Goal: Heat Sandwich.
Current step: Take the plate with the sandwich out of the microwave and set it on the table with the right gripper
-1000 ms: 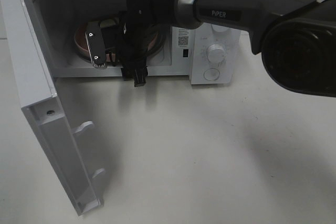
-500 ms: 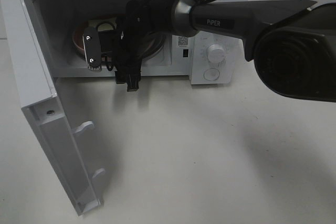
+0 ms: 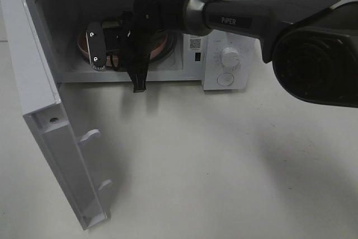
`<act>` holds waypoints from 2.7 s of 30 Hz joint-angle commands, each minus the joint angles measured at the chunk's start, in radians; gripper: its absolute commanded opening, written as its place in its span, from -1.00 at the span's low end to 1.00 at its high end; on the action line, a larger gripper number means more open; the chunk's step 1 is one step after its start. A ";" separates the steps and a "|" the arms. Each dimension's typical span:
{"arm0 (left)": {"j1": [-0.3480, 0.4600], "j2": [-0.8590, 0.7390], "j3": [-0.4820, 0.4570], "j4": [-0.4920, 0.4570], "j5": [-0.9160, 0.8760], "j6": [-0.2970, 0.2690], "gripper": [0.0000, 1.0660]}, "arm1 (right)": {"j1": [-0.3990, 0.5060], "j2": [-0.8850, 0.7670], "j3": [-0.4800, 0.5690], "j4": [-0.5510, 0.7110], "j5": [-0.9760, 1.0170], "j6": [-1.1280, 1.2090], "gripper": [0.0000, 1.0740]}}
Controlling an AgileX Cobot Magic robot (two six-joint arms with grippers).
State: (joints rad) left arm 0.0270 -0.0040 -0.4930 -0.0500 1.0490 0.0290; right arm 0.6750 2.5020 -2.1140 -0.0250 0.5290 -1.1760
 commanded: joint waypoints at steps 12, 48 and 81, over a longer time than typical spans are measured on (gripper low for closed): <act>-0.005 -0.016 0.001 -0.008 -0.013 0.001 0.84 | 0.003 -0.072 0.080 0.013 0.077 -0.096 -1.00; -0.005 -0.016 0.001 -0.008 -0.013 0.001 0.84 | -0.023 -0.475 0.671 0.202 -0.217 -0.648 -1.00; -0.005 -0.016 0.001 -0.008 -0.013 0.001 0.84 | -0.020 -0.902 1.185 0.223 -0.267 -0.658 -1.00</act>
State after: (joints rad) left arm 0.0270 -0.0040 -0.4930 -0.0500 1.0490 0.0290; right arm 0.6530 1.6350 -0.9430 0.1910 0.2910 -1.8310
